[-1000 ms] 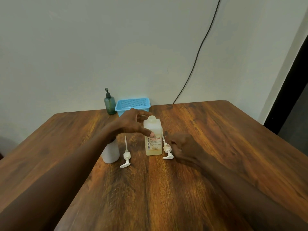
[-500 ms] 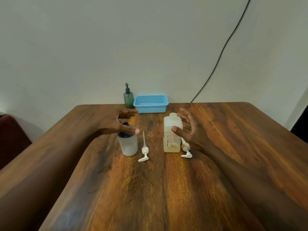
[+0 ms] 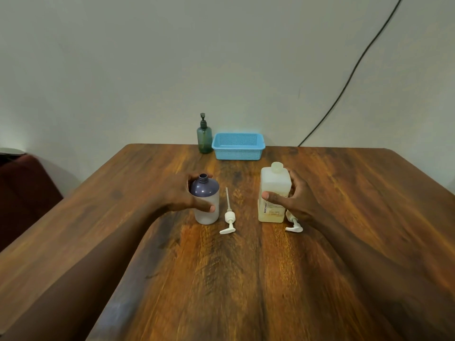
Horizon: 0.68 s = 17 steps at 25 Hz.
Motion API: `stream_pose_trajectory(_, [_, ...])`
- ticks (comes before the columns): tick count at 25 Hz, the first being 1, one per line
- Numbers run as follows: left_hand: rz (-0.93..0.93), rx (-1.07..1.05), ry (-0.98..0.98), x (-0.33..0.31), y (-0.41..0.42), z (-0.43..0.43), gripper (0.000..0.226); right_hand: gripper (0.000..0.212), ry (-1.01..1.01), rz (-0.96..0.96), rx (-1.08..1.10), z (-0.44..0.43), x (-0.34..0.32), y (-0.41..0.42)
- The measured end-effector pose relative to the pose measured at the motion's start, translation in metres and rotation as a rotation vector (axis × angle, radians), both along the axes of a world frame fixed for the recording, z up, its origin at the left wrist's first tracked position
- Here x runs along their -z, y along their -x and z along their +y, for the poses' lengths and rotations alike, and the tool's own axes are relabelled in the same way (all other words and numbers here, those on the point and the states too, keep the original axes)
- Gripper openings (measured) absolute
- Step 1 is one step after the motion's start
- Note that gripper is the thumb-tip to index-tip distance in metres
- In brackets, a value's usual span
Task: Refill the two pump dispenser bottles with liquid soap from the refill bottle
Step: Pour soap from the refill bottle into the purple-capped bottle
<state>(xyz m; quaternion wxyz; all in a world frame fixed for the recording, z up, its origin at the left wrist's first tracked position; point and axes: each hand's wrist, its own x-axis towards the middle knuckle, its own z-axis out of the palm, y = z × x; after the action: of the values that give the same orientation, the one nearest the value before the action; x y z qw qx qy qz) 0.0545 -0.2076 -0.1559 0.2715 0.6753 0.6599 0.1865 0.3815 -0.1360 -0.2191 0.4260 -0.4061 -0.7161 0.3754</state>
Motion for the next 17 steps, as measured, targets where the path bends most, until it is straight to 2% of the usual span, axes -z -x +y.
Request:
stream_pose_trajectory(5, [-0.063,-0.066,-0.086,0.002,-0.007,0.006,0.102,0.084,-0.038,0.026,0.091,0.0,-0.003,0.012])
stream_pose_trajectory(7, [-0.09,-0.082,-0.162,-0.007,-0.014,0.006,0.092,0.084,-0.119,-0.034,0.132,0.0,-0.008,0.019])
stream_pose_trajectory(11, [-0.021,-0.029,-0.328,-0.032,-0.029,0.005,0.071,0.083,-0.294,-0.119,0.204,0.003,-0.037,0.029])
stream_pose_trajectory(14, [-0.153,-0.007,-0.426,-0.033,-0.038,0.011,0.077,0.087,-0.517,-0.215,0.239,0.01,-0.064,0.029])
stream_pose_trajectory(17, [-0.23,0.01,-0.471,-0.028,-0.049,0.019,0.076,0.081,-0.652,-0.343,0.249,0.014,-0.082,0.026])
